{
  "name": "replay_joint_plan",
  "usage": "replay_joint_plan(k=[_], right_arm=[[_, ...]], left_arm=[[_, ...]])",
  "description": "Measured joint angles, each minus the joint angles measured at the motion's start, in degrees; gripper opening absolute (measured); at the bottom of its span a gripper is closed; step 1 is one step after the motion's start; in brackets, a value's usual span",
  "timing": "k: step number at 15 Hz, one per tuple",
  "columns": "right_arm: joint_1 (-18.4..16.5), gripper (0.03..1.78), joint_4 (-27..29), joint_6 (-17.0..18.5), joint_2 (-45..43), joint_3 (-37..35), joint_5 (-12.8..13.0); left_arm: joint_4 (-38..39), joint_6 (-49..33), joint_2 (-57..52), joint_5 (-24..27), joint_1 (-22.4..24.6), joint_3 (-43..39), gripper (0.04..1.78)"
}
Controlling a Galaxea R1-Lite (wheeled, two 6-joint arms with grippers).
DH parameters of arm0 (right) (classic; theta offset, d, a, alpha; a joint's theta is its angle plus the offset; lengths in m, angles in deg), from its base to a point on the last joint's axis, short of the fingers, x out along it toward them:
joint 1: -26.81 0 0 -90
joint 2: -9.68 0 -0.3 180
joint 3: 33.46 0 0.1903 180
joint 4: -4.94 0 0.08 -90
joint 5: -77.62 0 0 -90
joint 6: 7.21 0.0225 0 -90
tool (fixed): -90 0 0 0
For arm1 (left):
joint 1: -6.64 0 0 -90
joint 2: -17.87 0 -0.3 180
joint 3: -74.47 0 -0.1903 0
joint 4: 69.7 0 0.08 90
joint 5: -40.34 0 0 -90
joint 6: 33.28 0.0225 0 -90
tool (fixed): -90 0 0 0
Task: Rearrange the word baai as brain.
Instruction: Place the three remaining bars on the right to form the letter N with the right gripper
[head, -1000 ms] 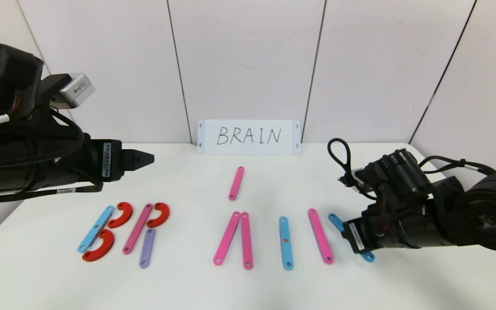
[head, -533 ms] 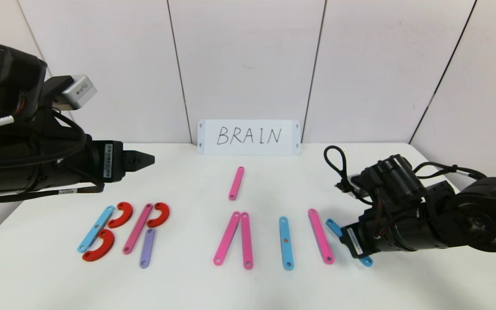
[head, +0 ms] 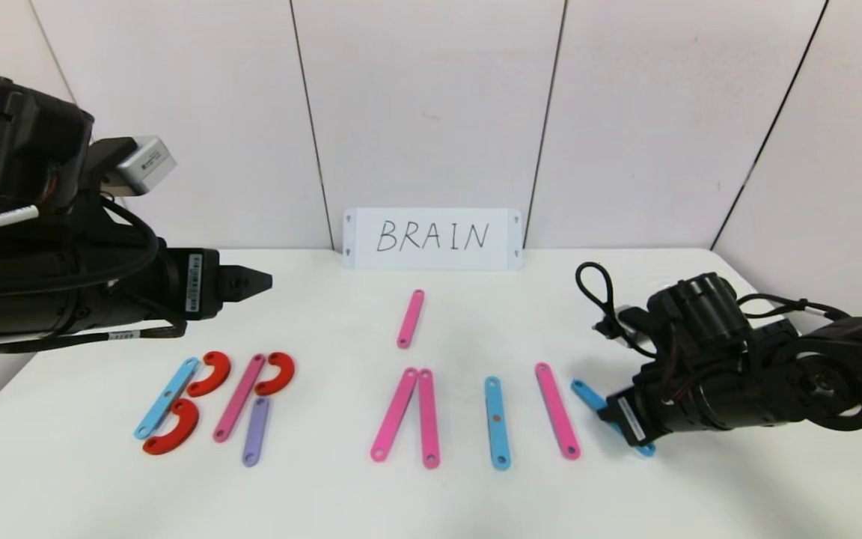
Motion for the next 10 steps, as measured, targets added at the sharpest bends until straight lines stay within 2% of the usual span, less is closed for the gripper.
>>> replay_joint_plan(k=[3,10], right_arm=[[-1.4,0.27,-0.1,-4.2,0.1,-0.9,-3.8],[-2.3,0.27,-0.3,-8.4,1.8,0.6,-4.2]], left_arm=[[0.0,0.0,0.1,0.0,-0.2,0.0,1.69],[0.1,0.0,0.1,0.0,-0.3,-0.2,1.69]])
